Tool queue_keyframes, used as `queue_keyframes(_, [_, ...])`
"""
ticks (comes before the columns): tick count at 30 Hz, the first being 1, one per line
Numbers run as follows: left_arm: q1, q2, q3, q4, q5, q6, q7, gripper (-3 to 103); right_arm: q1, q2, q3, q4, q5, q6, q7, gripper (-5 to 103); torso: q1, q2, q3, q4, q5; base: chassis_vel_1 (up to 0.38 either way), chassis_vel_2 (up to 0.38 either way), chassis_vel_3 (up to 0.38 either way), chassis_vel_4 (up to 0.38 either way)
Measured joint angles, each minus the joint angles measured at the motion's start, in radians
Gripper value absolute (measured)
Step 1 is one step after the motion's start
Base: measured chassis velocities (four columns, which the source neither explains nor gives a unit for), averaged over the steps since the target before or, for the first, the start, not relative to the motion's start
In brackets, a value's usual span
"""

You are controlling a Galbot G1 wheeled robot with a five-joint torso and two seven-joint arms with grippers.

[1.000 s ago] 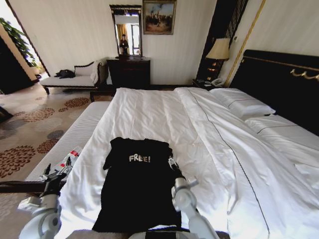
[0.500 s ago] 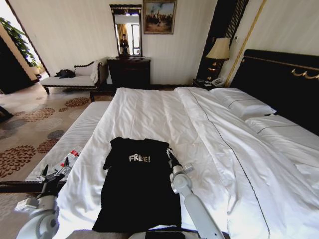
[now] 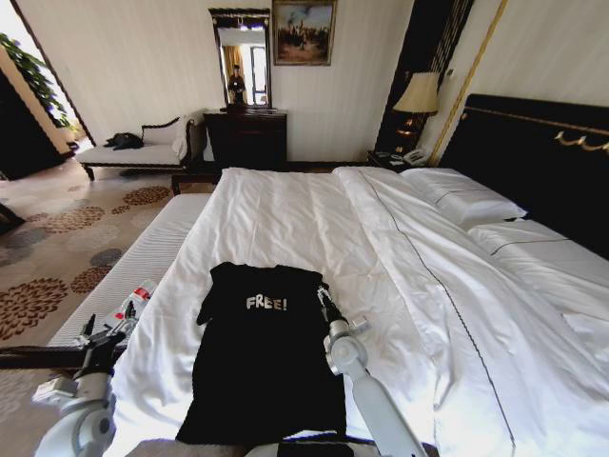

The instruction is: Fold the clothes on the bed.

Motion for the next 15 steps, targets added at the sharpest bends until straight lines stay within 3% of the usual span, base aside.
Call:
queue_keyframes(4, [0.006,0.006,-0.004,-0.002,0.000,0.001,-0.001,100,0.013,0.005,-0.003,-0.021,0.000,-0.002,0.001,61,0.000,0.000,0.000,0.0001,0.0000,0.000,0.000,0.000,0.000])
queue_keyframes(6, [0.007,0.008,-0.005,-0.002,0.000,0.000,-0.001,100,0.015,0.005,-0.003,-0.024,0.000,-0.003,0.001,61,0.000,0.000,0.000,0.0001,0.0000,0.000,0.000,0.000,0.000])
queue_keyframes(9, [0.006,0.010,-0.006,-0.002,-0.002,0.000,-0.002,100,0.027,0.000,-0.003,-0.033,0.001,-0.003,0.003,44,0.000,0.000,0.000,0.0001,0.0000,0.000,0.000,0.000,0.000])
queue_keyframes(15, [0.001,0.009,-0.002,0.001,-0.001,0.000,-0.002,100,0.039,-0.005,-0.001,-0.042,0.008,-0.003,0.012,28,0.000,0.000,0.000,0.0000,0.0001,0.000,0.000,0.000,0.000])
